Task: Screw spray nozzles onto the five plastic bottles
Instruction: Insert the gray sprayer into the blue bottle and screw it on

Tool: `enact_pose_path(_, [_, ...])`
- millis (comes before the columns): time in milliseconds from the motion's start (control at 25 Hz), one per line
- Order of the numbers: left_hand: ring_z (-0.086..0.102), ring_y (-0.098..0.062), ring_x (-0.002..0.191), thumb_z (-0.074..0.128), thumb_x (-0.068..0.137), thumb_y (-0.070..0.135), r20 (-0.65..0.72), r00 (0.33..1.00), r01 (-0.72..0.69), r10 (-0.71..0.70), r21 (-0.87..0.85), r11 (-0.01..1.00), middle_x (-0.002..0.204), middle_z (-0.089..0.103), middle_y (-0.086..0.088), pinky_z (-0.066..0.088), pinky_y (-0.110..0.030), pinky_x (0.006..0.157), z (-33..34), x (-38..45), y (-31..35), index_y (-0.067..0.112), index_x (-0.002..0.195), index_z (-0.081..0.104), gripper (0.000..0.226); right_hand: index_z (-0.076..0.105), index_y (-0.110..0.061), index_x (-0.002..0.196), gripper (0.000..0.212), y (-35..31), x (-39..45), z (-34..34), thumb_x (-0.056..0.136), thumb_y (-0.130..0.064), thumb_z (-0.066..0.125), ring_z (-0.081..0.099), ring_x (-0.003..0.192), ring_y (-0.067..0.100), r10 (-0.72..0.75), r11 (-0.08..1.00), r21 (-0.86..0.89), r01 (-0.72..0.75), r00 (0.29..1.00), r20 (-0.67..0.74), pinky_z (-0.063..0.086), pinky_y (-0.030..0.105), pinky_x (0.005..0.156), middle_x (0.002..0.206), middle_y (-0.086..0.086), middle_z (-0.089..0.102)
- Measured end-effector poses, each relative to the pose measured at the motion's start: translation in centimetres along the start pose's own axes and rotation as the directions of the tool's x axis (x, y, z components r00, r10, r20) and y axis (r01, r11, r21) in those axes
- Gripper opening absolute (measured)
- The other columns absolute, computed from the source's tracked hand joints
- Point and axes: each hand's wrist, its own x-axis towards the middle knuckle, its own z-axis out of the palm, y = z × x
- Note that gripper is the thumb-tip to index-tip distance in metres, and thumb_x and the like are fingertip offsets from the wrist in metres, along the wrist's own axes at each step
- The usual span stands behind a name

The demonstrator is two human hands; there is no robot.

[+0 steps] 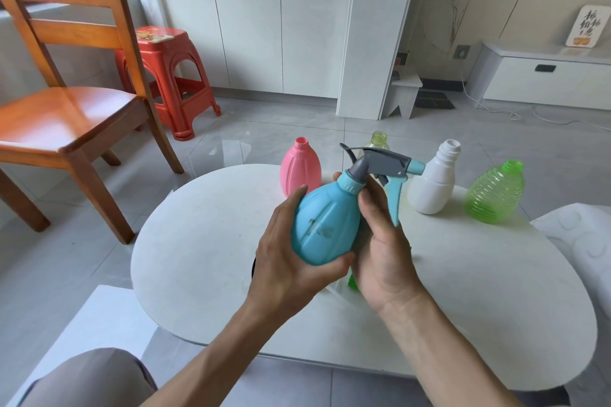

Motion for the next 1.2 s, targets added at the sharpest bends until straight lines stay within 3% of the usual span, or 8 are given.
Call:
enact_pose_path(160, [0.057,-0.008,0.115,0.089,0.054,0.041,0.009,0.999,-0.053,0.053,0.043,0.998,0.127,0.053,0.02,0.055,-0.03,0.086,-0.2,0.0,0.0,0.036,0.142,0.038,0.101,0.057,-0.008,0.121,0.042,-0.7,0.3,-0.7,0.082,-0.015,0.071,0.057,0.11,0.033,-0.017,1.0,-0.019,0.018,0.999,0.043,0.039,0.059,0.105,0.115,0.013,0.064])
enact_pose_path(280, [0.054,-0.008,0.117,0.086,0.055,0.044,0.026,0.996,-0.09,0.088,0.094,0.991,0.132,0.051,0.017,0.053,-0.024,0.087,-0.1,-0.1,0.1,0.033,0.144,0.036,0.102,0.067,-0.021,0.108,0.033,-1.0,0.5,-1.0,0.076,-0.017,0.075,0.066,0.1,0.021,-0.044,0.997,-0.053,0.048,0.997,0.066,0.053,0.041,0.091,0.104,0.003,0.071])
enact_pose_path(480, [0.053,-0.013,0.118,0.087,0.057,0.042,0.043,0.991,-0.129,0.124,0.153,0.98,0.137,0.048,0.009,0.056,-0.038,0.087,-0.4,-0.1,0.1,0.029,0.145,0.035,0.103,0.07,-0.015,0.119,0.037,-1.4,0.3,-1.5,0.084,-0.025,0.068,0.062,0.117,0.024,0.029,0.997,-0.077,-0.02,0.993,0.113,0.047,0.041,0.1,0.125,0.008,0.069])
enact_pose_path(640, [0.053,-0.015,0.119,0.086,0.058,0.042,0.046,0.987,-0.159,0.153,0.208,0.965,0.141,0.047,0.006,0.055,-0.041,0.088,-0.4,-0.2,0.0,0.025,0.146,0.036,0.103,0.07,-0.011,0.109,0.027,-1.5,0.5,-1.6,0.083,-0.018,0.071,0.067,0.101,0.02,-0.035,0.986,-0.159,0.048,0.996,0.086,0.053,0.031,0.084,0.107,0.007,0.072])
enact_pose_path(840, [0.051,-0.013,0.12,0.084,0.057,0.044,0.045,0.986,-0.165,0.159,0.232,0.959,0.142,0.045,0.007,0.054,-0.038,0.09,-0.4,-0.1,-0.2,0.027,0.147,0.035,0.104,0.073,-0.021,0.108,0.025,-2.0,0.3,-1.7,0.086,-0.033,0.069,0.063,0.113,0.024,0.004,0.987,-0.16,0.015,0.993,0.121,0.047,0.036,0.092,0.119,0.01,0.071])
enact_pose_path(960, [0.05,-0.014,0.12,0.085,0.058,0.044,0.051,0.988,-0.151,0.143,0.247,0.957,0.143,0.045,0.006,0.053,-0.037,0.091,-0.5,-0.2,-0.5,0.026,0.147,0.035,0.104,0.071,-0.011,0.103,0.054,-2.0,0.4,-1.4,0.064,-0.044,0.089,0.067,0.104,0.02,-0.005,0.983,-0.183,0.014,0.999,0.05,0.052,0.031,0.087,0.107,0.008,0.074])
enact_pose_path(1040, [0.049,-0.013,0.12,0.085,0.058,0.044,0.068,0.987,-0.156,0.143,0.26,0.953,0.144,0.044,0.005,0.053,-0.036,0.092,-0.4,-0.4,-0.5,0.026,0.148,0.034,0.105,0.066,-0.005,0.106,0.069,-1.8,0.4,-1.4,0.058,-0.046,0.091,0.066,0.102,0.021,-0.019,0.98,-0.198,0.021,1.0,0.014,0.052,0.031,0.086,0.106,0.011,0.07])
enact_pose_path(1200, [0.051,-0.017,0.119,0.085,0.059,0.044,0.033,0.985,-0.173,0.171,0.273,0.946,0.143,0.045,0.002,0.053,-0.037,0.092,-0.5,-0.1,-0.6,0.023,0.147,0.036,0.104,0.073,-0.015,0.11,0.029,-2.2,0.3,-1.7,0.087,-0.031,0.065,0.066,0.114,0.021,-0.026,0.975,-0.215,0.048,0.994,0.102,0.052,0.029,0.09,0.118,0.008,0.073])
